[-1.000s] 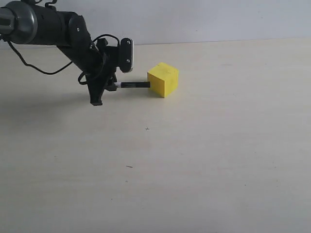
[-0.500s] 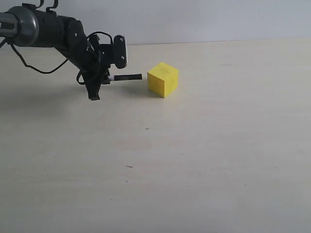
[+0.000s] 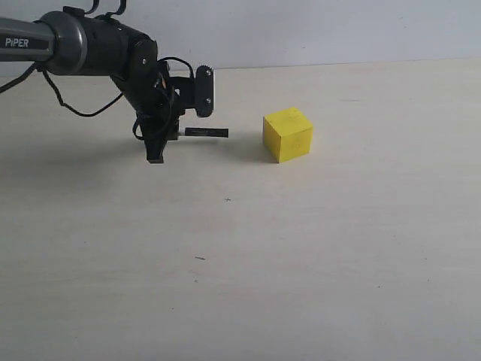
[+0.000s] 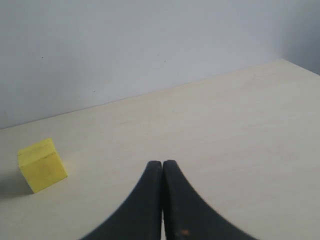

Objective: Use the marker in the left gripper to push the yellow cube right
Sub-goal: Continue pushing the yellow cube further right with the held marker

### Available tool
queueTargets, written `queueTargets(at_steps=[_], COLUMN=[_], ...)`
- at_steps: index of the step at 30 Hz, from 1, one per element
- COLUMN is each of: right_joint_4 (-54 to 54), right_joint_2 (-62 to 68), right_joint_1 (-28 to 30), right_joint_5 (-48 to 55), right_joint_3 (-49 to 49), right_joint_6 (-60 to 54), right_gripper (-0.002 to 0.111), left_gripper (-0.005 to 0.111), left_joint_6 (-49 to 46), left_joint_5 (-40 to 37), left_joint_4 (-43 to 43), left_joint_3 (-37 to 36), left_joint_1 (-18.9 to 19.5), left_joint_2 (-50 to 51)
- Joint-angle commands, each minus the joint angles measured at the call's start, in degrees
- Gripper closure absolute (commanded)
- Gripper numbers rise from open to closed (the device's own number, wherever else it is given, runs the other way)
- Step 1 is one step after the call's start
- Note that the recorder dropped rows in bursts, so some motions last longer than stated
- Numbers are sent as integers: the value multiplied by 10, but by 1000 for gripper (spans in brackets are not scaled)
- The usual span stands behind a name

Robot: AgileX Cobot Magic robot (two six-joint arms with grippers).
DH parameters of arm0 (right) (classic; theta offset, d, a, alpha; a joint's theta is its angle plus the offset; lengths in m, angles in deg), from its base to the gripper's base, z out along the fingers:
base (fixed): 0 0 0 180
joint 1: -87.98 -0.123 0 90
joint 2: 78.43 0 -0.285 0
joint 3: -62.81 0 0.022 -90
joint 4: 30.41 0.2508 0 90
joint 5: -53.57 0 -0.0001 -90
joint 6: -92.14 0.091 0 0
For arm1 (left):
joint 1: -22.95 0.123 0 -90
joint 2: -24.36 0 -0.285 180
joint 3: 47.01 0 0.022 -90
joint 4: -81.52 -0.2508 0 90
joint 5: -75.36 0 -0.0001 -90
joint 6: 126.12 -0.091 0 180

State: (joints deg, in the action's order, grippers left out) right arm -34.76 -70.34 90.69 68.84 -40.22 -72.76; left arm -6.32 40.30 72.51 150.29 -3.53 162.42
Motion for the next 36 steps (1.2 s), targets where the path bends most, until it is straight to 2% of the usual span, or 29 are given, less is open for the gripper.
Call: queueTargets(at_steps=[1, 4, 6, 8, 13, 16, 20, 22, 27, 29, 36], right_joint_4=[-1, -1, -1, -1, -1, -1, -1, -1, -1, -1, -1], right_joint_2=[-3, -3, -3, -3, -3, -3, -3, -3, -3, -3, -3], right_joint_1=[-1, -1, -1, -1, -1, -1, -1, -1, -1, -1, -17], right_joint_5=[-7, -7, -7, -7, -7, -7, -7, -7, -7, -7, -8], right_joint_3=[2, 2, 2, 2, 2, 2, 2, 2, 2, 2, 2], right_joint_6=[-1, -1, -1, -1, -1, -1, -1, -1, -1, -1, -1], right_gripper=[108, 108, 108, 108, 108, 108, 108, 108, 108, 108, 108], left_gripper=[107, 107, 107, 107, 107, 107, 107, 107, 107, 107, 107], left_joint_6=[11, 11, 10, 16, 61, 66, 69, 69, 88, 118, 132], left_joint_5=[-12, 17, 74, 78, 56, 9, 23, 51, 46, 24, -41], left_joint_4=[9, 10, 9, 8, 8, 5, 5, 5, 1, -14, -16], left_joint_3=[3, 3, 11, 33, 59, 60, 61, 66, 132, 137, 137], left_joint_1=[-16, -46, -78, -95, -94, -82, -78, -89, -134, -131, -103], left_joint_2=[3, 4, 13, 21, 27, 27, 31, 38, 80, 81, 80])
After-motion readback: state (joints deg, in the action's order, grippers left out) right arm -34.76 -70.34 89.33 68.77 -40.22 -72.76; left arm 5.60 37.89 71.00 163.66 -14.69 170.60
